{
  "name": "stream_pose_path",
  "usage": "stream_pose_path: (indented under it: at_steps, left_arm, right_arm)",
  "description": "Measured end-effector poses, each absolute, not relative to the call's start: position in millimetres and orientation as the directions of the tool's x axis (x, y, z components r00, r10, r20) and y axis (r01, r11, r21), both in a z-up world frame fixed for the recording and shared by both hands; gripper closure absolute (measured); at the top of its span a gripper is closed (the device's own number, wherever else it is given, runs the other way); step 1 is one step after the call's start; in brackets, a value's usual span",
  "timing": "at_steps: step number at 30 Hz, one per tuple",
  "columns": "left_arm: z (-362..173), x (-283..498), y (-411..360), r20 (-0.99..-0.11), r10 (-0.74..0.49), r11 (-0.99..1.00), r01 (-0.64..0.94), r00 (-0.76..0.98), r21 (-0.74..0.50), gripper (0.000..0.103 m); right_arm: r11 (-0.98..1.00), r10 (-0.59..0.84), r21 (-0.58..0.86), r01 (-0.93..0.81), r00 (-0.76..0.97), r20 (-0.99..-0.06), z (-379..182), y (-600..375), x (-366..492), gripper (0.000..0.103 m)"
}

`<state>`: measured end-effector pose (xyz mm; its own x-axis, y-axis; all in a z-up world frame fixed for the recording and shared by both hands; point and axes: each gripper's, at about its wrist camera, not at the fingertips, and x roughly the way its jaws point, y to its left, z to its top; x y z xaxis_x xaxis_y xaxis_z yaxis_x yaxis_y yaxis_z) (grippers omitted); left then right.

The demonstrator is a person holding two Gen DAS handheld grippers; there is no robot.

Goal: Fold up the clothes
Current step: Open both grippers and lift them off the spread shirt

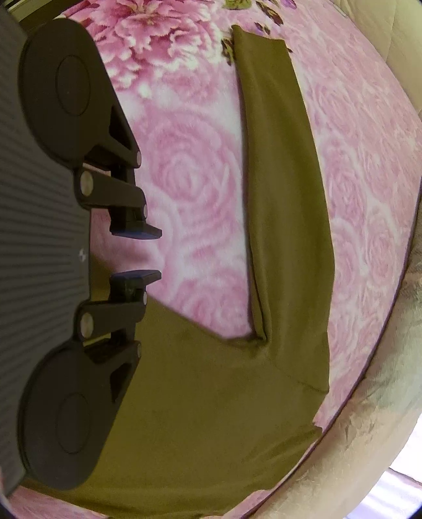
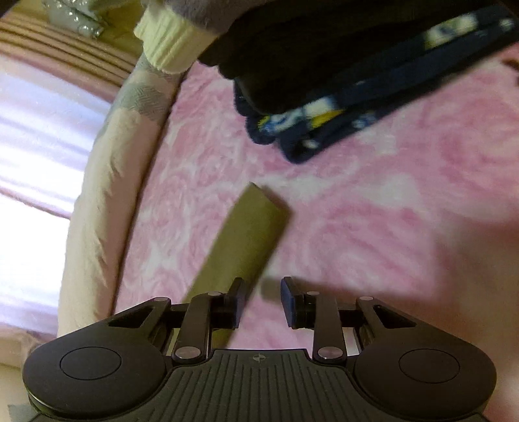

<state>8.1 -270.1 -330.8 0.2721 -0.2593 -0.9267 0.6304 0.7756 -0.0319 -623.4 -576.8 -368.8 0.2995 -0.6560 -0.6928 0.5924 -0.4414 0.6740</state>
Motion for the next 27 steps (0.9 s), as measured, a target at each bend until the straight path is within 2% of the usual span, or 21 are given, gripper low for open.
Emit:
stream_pose_path:
  at_steps: [2,3,6,12,17,23,27]
  left_arm:
    - [-330.3,4.6,-278.0,-0.926,-0.258,0.777,0.629,0.274,-0.030,0.085]
    - [-331.7,3.1,-282.1,-0.928,-0.254,0.776,0.631,0.274,-0.026,0.085]
    - [-339.2,-5.5,-295.8,-0.936,-0.238,0.768,0.640,0.258,-0.019,0.085]
    - [-349.5,-22.2,-319.0,-0.947,-0.244,0.736,0.676,0.209,-0.040,0.085]
    - [-357.9,-18.9,-326.9,-0.951,-0.223,0.737,0.676,0.213,-0.022,0.085]
    - [-364.6,-16.4,-331.2,-0.956,-0.213,0.751,0.659,0.201,-0.029,0.085]
    - [-365.3,-15.7,-335.1,-0.956,-0.218,0.745,0.666,0.196,-0.033,0.085]
  right_arm:
    - [-0.411,-0.667,0.658,0.631,0.284,-0.689,-367.9,-597.6,-608.3,0.074]
    - [-0.341,-0.677,0.612,0.713,0.265,-0.686,-359.2,-610.1,-590.3,0.075]
    - [0.094,-0.674,0.292,0.952,0.277,-0.685,-330.1,-629.7,-496.1,0.075]
    - [0.368,-0.591,0.156,0.917,0.360,-0.722,-322.2,-608.9,-419.7,0.074]
    - [0.348,-0.567,0.198,0.916,0.374,-0.734,-326.0,-611.8,-450.2,0.074]
    - [0.426,-0.550,0.206,0.881,0.433,-0.714,-316.6,-650.5,-461.9,0.074]
    - [0.412,-0.519,0.200,0.889,0.409,-0.750,-326.6,-672.7,-455.7,0.074]
